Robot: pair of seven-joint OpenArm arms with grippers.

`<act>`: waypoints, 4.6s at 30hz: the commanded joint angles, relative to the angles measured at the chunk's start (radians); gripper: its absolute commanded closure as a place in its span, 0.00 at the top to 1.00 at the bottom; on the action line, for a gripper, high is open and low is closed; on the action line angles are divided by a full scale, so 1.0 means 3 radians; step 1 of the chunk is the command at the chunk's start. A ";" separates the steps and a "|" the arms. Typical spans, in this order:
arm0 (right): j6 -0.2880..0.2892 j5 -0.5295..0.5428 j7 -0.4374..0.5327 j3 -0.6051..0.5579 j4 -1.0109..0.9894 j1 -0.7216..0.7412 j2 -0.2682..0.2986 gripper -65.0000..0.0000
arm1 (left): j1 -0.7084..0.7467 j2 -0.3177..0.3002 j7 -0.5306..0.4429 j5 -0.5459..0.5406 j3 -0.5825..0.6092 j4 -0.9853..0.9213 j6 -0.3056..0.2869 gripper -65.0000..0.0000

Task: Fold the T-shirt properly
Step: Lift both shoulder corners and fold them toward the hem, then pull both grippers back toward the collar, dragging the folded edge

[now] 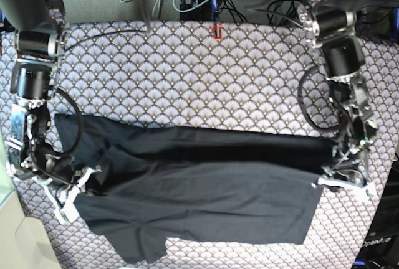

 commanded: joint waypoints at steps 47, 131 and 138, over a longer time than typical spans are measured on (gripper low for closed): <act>0.0012 0.0052 0.0057 -0.0212 0.0039 0.0085 0.0067 0.59 | 0.0368 -0.0059 -0.0456 -0.0052 -0.0002 0.0013 -0.0032 0.62; 0.0012 0.0047 0.0379 0.0801 0.0361 -0.1265 0.0317 0.66 | 0.0434 -0.0064 -0.1489 -0.0042 -0.0007 -0.1015 -0.0032 0.00; 0.0012 0.0047 0.0568 0.0790 0.0105 -0.1265 0.0317 0.66 | 0.0434 -0.0064 -0.1489 -0.0032 -0.0007 -0.1015 -0.0032 0.00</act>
